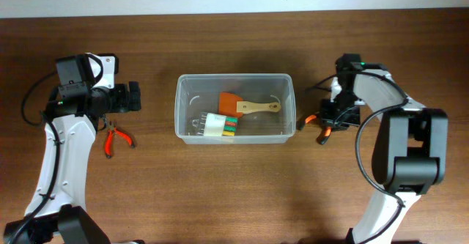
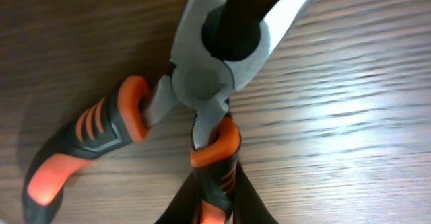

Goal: Pack container
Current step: 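Carry the pliers with the right gripper into the container and release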

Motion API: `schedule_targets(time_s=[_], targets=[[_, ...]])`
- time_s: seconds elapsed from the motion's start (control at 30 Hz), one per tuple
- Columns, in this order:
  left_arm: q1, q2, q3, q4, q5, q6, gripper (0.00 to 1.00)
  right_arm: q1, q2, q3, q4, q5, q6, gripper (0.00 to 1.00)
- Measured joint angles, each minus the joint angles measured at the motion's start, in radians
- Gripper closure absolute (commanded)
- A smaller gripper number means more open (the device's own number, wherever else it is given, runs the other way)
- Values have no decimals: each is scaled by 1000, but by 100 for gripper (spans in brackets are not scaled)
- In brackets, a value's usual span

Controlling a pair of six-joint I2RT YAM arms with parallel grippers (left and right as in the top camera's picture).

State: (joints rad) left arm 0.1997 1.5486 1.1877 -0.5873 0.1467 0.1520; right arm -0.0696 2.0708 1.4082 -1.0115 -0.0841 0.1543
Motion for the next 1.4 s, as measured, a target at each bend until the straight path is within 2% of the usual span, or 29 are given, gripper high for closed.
schedule_targets(time_s=[0.27, 0.43, 0.6, 0.73, 0.9, 1.03, 1.4], targets=[[0, 0, 0, 0, 0, 0, 1, -47, 0, 25, -55, 18, 8, 91], [0, 0, 0, 0, 0, 0, 1, -11, -62, 153, -128, 39, 11, 96], [0, 0, 0, 0, 0, 0, 1, 115, -220, 343, -135, 46, -5, 96], [0, 0, 0, 0, 0, 0, 1, 262, -304, 435, -125, 50, -79, 96], [0, 0, 0, 0, 0, 0, 1, 432, -304, 447, -133, 49, -265, 96], [0, 0, 0, 0, 0, 0, 1, 520, -256, 444, -159, 50, -511, 96], [0, 0, 0, 0, 0, 0, 1, 535, -97, 439, -167, 61, -1211, 96]])
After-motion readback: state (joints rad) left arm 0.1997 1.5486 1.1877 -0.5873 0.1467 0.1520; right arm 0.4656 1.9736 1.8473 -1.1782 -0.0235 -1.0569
